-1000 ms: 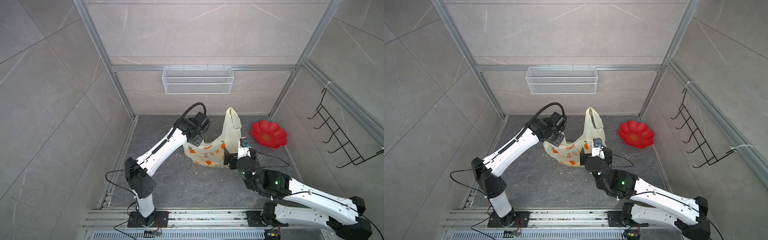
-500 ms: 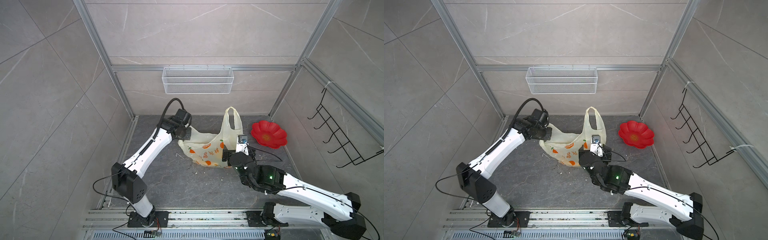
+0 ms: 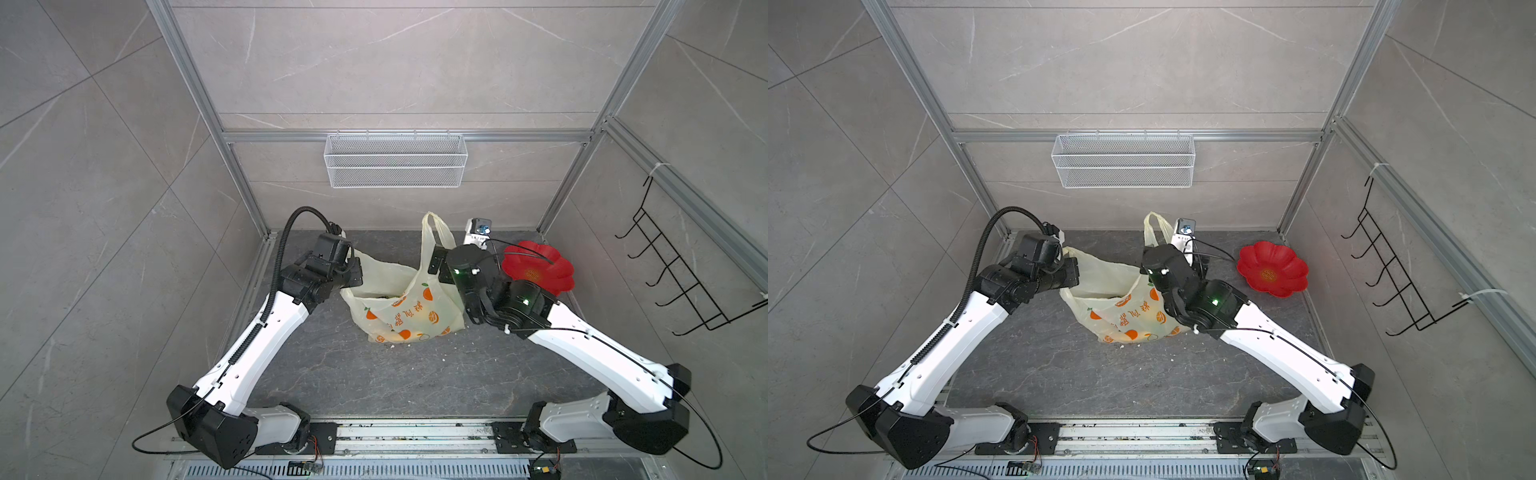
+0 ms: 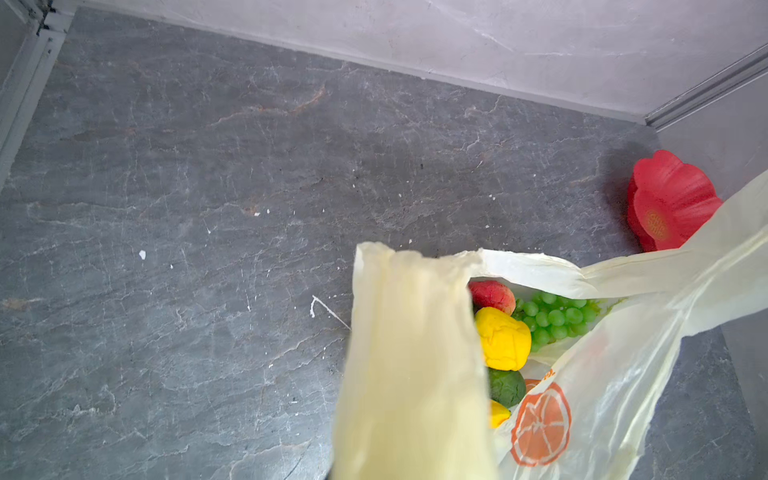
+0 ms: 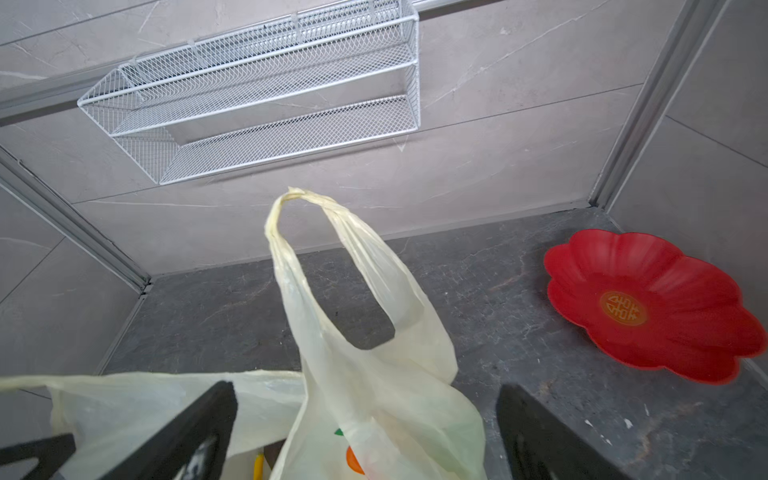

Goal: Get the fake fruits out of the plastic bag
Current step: 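Grasp the bag's other handle with the left gripper while the right holds its handle, then lower the bag to the table and pull its handles apart with both grippers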

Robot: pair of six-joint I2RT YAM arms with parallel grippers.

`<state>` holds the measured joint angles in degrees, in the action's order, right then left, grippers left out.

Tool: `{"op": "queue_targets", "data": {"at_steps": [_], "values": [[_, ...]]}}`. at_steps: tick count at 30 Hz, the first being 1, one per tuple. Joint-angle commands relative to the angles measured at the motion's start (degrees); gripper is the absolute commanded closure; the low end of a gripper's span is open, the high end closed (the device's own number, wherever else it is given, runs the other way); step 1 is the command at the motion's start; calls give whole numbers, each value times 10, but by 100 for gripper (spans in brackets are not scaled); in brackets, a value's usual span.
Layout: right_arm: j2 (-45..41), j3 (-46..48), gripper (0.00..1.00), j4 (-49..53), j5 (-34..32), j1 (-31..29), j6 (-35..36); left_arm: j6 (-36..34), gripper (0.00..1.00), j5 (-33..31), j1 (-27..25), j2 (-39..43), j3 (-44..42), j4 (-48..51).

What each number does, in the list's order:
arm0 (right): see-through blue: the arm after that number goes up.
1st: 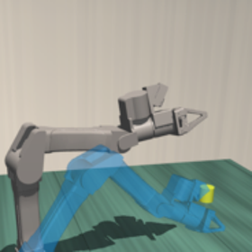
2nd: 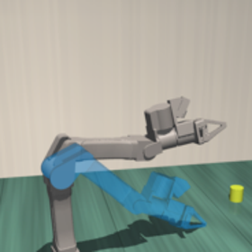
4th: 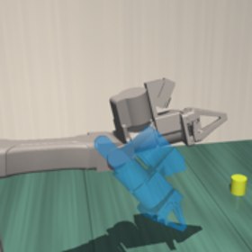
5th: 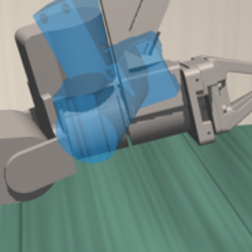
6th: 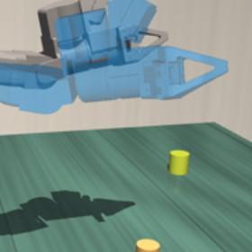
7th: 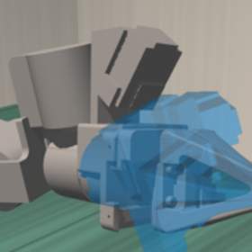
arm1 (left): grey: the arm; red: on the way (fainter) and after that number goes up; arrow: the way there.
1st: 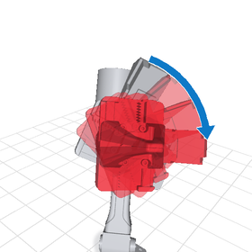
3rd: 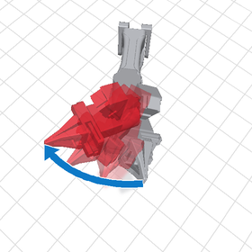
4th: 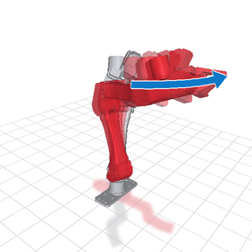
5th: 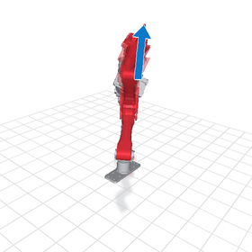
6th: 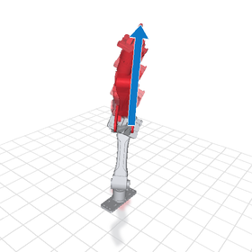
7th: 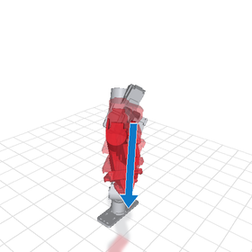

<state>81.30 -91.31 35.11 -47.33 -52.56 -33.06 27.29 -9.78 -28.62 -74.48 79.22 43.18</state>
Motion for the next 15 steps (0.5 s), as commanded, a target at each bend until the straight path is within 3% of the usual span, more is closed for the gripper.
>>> {"op": "queue_targets", "data": {"at_steps": [1, 6, 15], "values": [[50, -63, 0, 42, 20, 18, -13, 13, 100, 13, 0, 36, -11, -25], [100, -102, 0, 15, 27, 29, 10, 15, 100, 23, 0, 55, -29, -27], [227, -223, 0, 115, 10, 101, -24, 21, 100, 29, 0, 82, -49, -33]]}}
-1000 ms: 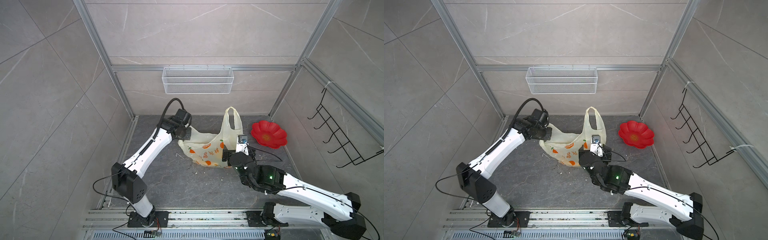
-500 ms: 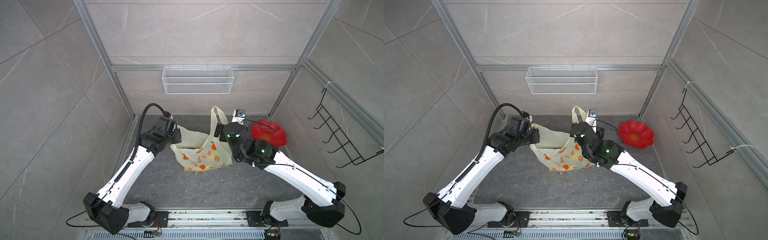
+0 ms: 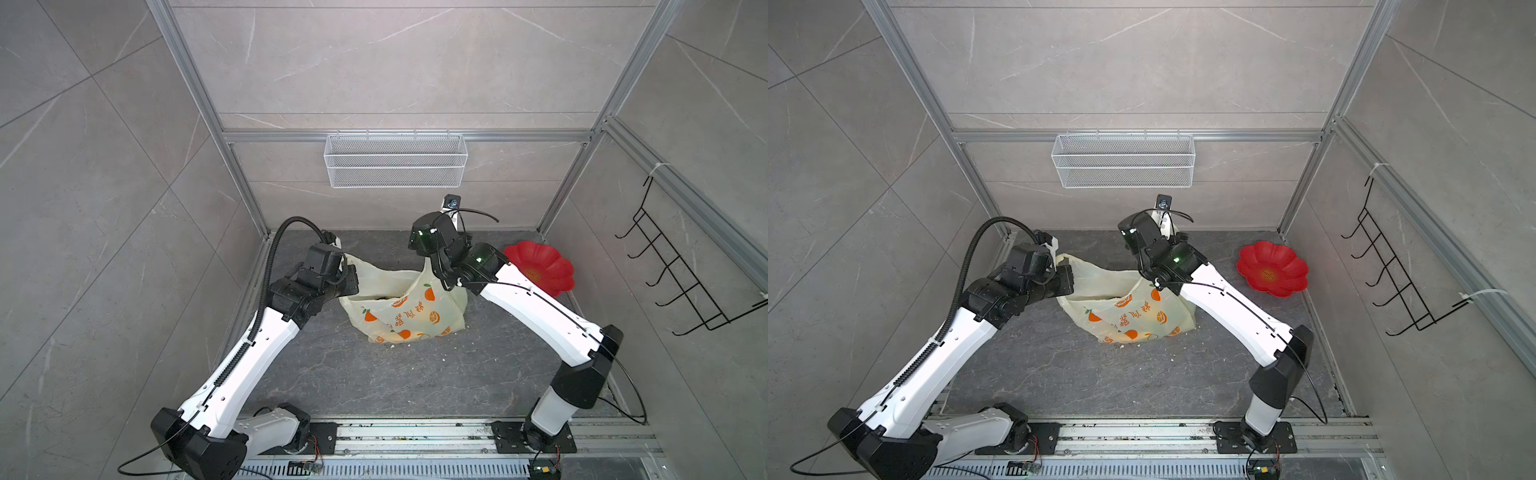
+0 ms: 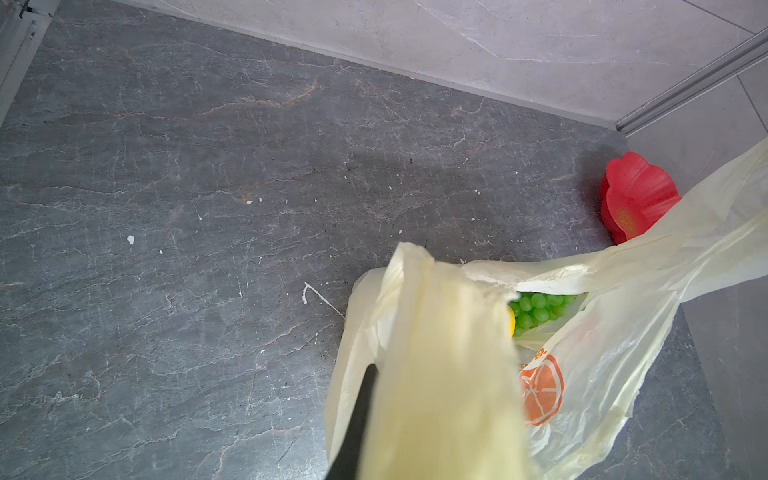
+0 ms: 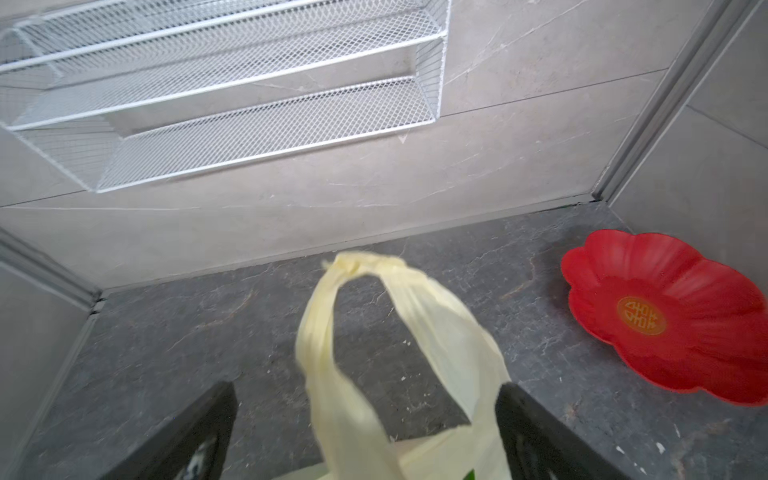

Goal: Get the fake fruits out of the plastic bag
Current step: 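Lower the bag to the table and pull its handles apart with both grippers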

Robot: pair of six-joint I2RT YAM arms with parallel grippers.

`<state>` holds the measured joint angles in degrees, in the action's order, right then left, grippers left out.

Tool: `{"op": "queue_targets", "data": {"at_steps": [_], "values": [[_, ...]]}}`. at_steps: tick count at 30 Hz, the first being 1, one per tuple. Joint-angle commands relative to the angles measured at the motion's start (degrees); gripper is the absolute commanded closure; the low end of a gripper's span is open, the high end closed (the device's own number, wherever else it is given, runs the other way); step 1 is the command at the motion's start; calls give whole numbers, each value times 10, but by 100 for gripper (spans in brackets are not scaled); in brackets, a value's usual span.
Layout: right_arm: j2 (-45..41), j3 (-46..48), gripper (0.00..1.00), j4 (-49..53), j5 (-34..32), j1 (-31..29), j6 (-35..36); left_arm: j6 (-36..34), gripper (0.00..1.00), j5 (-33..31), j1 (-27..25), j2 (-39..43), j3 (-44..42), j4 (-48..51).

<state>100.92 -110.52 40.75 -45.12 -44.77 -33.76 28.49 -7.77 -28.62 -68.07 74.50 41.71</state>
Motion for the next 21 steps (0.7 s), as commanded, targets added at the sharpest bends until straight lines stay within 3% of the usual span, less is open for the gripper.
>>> {"op": "queue_targets", "data": {"at_steps": [1, 3, 5, 8, 11, 14, 21], "values": [[41, -39, 1, 65, -13, 28, -19, 9, 100, 8, 0, 18, -3, -18], [59, -56, 8, 88, -10, 36, -24, 11, 100, 6, 0, 19, -6, -18], [56, -53, 25, 105, -12, 38, -37, 15, 100, -1, 0, 19, -10, -16], [-10, 59, 52, 7, 6, 38, -29, 25, 100, -4, 7, 18, -20, -18], [-82, 177, 81, -89, 49, 53, -33, 46, 100, 35, 42, 16, -41, -34], [-144, 265, 100, -117, 107, 96, -83, 78, 100, 90, 98, 21, -77, -64], [-267, 492, 100, -268, 274, 171, -143, 151, 100, 187, 172, 40, -190, -191]]}}
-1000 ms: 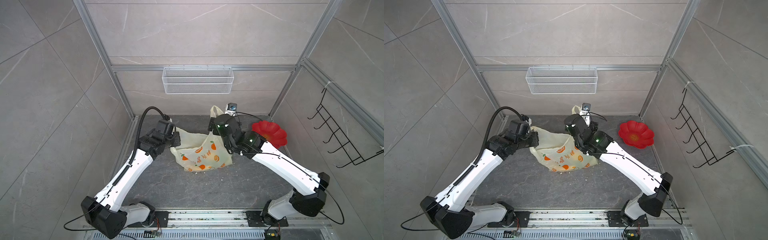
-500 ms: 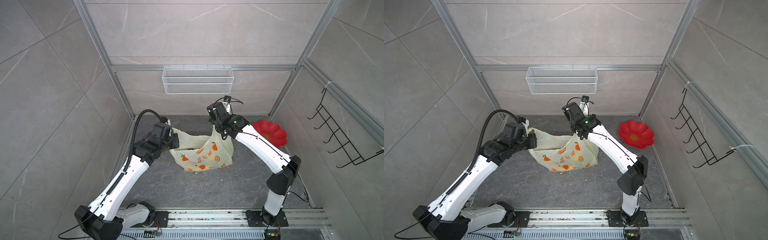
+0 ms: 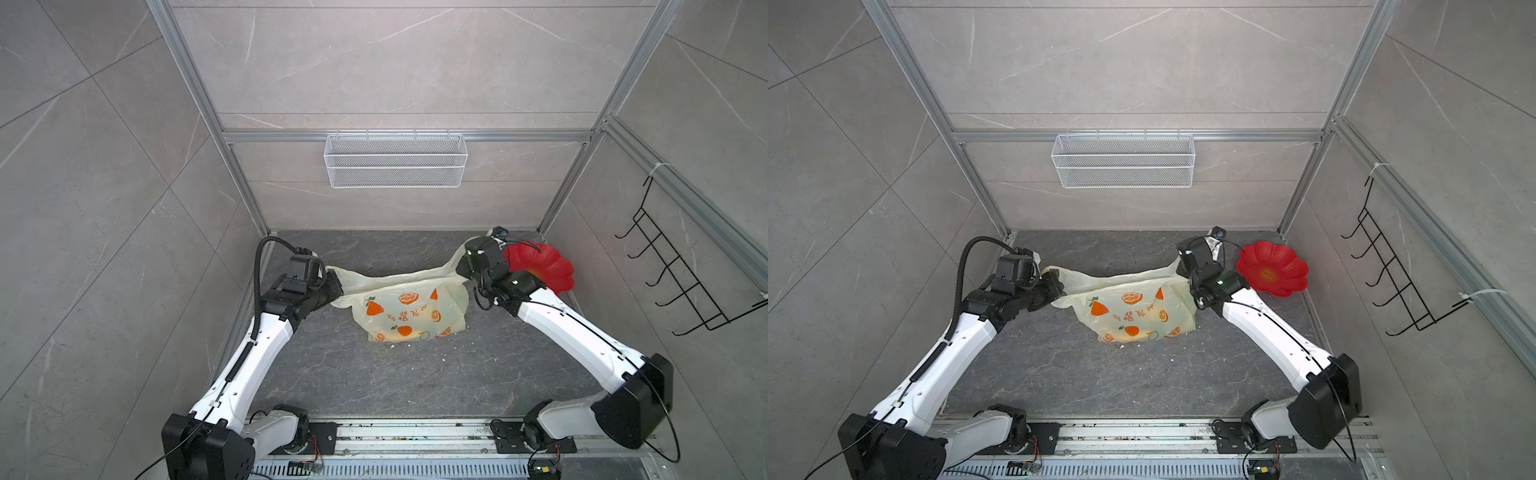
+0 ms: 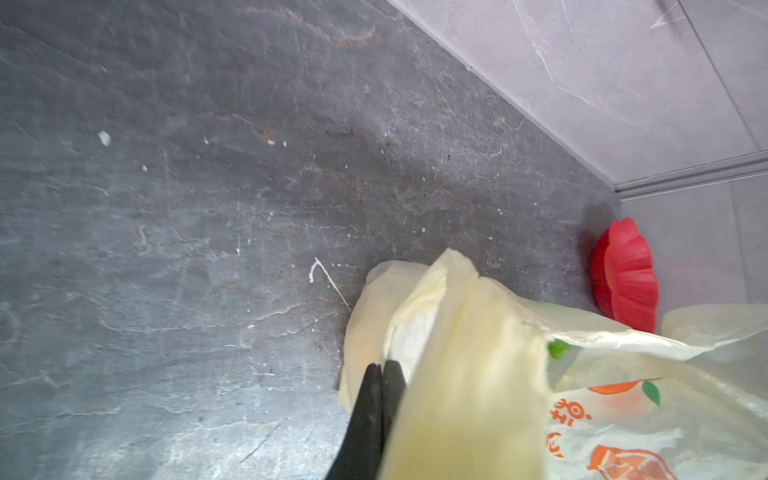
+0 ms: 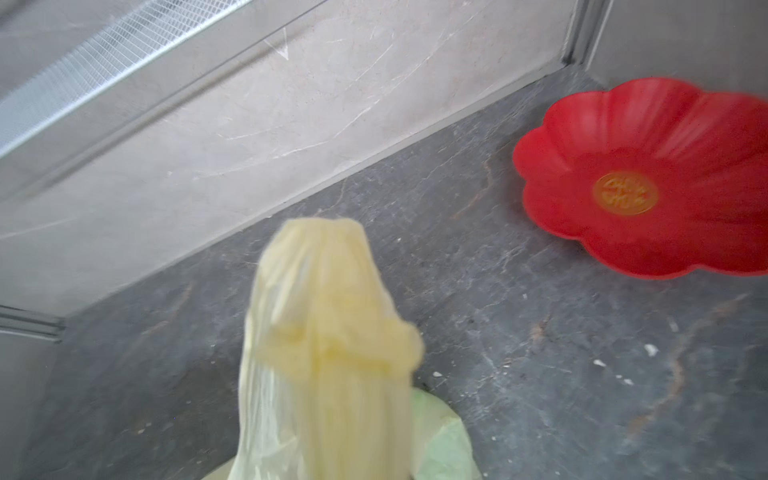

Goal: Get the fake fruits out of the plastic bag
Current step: 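Lower the bag to the table and pull its handles apart with both grippers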

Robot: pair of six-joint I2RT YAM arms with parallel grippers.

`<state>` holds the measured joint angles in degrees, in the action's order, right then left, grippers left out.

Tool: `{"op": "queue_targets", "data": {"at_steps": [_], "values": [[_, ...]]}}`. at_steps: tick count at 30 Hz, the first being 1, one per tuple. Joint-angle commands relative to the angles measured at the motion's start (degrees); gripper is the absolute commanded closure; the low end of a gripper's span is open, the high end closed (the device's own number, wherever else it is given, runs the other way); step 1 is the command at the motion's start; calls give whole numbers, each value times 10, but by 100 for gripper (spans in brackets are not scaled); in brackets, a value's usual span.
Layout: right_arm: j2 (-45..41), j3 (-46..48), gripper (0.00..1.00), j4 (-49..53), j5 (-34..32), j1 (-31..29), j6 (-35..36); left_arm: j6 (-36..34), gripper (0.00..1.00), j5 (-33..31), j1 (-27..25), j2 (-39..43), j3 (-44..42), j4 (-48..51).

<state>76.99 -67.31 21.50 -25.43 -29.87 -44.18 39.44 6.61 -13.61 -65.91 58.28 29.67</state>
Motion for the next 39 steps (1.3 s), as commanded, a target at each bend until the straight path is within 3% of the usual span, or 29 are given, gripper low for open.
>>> {"op": "queue_targets", "data": {"at_steps": [1, 7, 16, 19, 23, 30, 33, 39], "values": [[-42, 92, 100, -95, 98, 33, -52, 56, 100, 56, 30, 18, -52, -96], [-100, 260, 100, -192, 190, 124, -120, 118, 100, 114, 81, -11, -152, -208], [-95, 353, 100, -242, 239, 169, -129, 100, 100, 140, 79, -67, -210, -280], [-82, 361, 100, -258, 251, 170, -127, 78, 100, 169, 40, -112, -200, -289], [-61, 345, 100, -249, 266, 170, -114, 36, 88, 129, -17, -129, -166, -231], [-66, 326, 100, -225, 277, 170, -78, -3, 42, 41, -33, -57, -125, -111], [-73, 320, 100, -212, 277, 170, -66, -15, 28, -11, -37, -15, -99, -42], [-82, 311, 100, -197, 276, 169, -53, -20, 16, -29, -36, 63, -81, 12]]}}
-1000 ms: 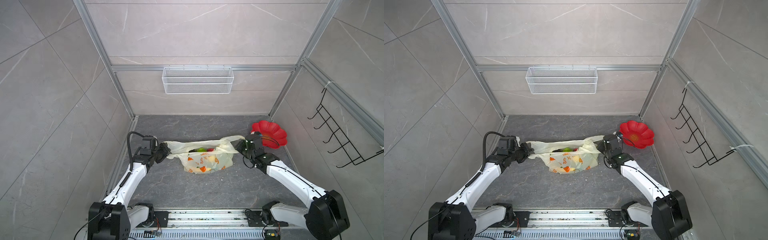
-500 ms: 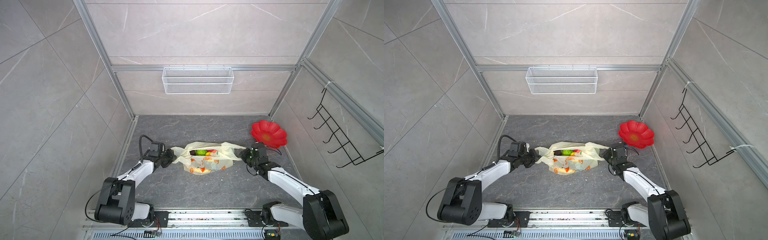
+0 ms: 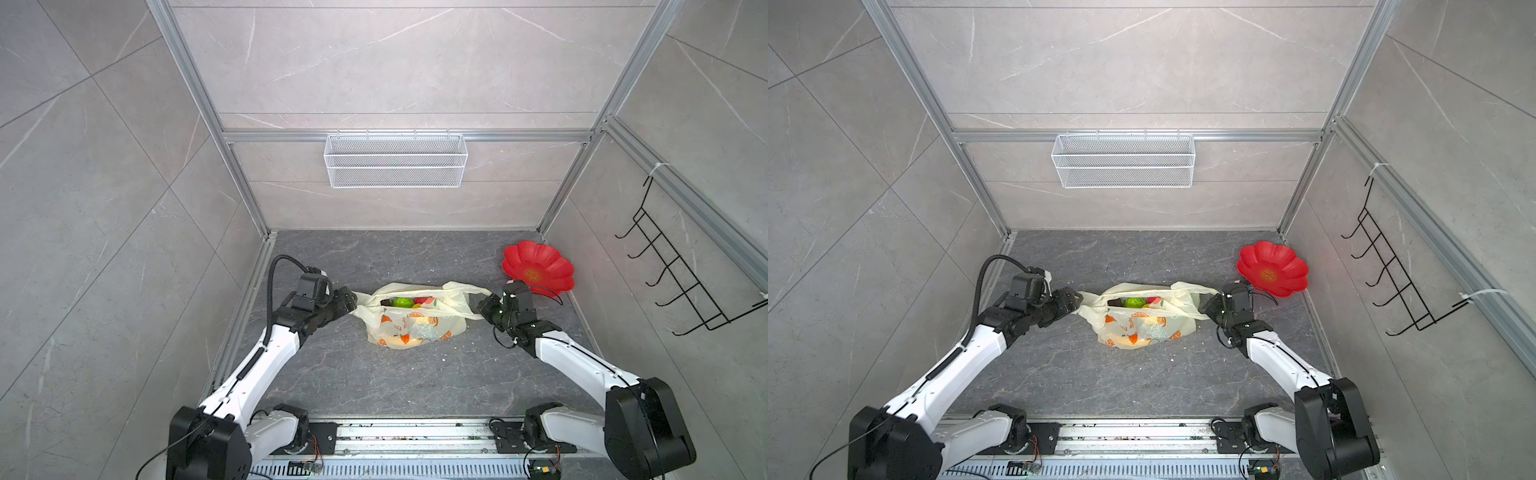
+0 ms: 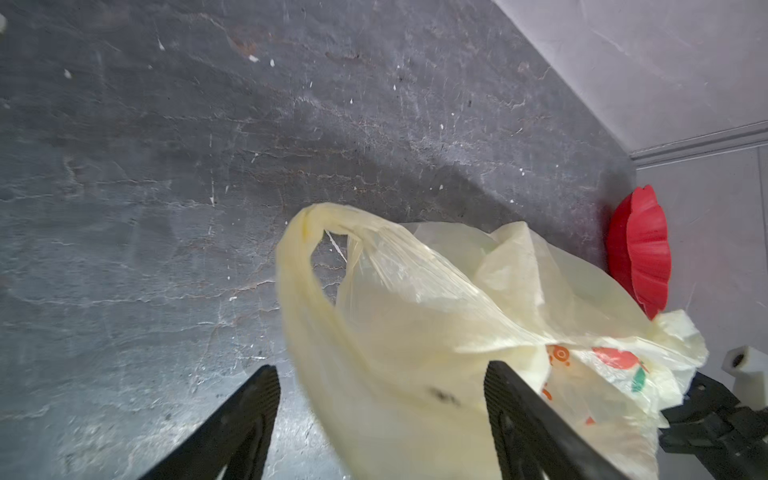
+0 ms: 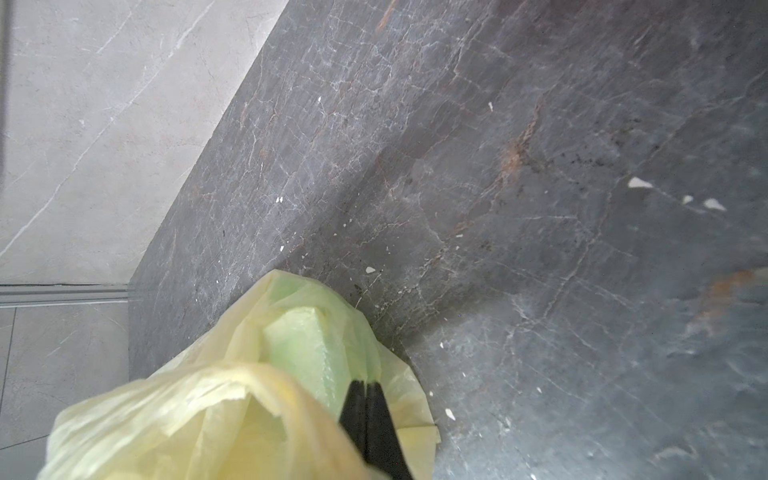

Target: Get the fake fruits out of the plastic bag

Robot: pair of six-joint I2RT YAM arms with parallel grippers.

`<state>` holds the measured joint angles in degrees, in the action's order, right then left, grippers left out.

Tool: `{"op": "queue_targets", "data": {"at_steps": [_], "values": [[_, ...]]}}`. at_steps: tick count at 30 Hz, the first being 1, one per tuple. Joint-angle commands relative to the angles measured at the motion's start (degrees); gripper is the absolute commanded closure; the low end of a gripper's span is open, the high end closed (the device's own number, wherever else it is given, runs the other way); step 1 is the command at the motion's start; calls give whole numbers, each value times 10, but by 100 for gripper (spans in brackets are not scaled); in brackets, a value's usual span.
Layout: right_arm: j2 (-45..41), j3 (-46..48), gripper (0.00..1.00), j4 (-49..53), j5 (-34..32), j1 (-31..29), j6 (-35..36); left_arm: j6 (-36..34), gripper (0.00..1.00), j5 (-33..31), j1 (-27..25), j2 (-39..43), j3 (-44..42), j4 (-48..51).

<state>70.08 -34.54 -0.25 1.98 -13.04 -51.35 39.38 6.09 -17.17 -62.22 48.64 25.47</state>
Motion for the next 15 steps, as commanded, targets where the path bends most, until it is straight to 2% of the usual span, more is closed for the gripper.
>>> {"op": "queue_targets", "data": {"at_steps": [1, 5, 8, 12, 15], "values": [[-14, -20, 100, 22, 4, 1, 21, -21, 15, -21, -1, 37, 19, 56], [-14, -34, 100, 29, 8, -4, 30, -36, 13, -34, -2, 56, 51, 70], [-14, -47, 100, 37, 3, -11, 38, -70, 14, -79, -21, 43, 105, 105], [-19, -56, 100, 50, -15, -23, 48, -128, 14, -210, -121, -16, 214, 175], [-24, -59, 100, 58, -27, -33, 54, -139, 14, -253, -193, -90, 295, 218]]}}
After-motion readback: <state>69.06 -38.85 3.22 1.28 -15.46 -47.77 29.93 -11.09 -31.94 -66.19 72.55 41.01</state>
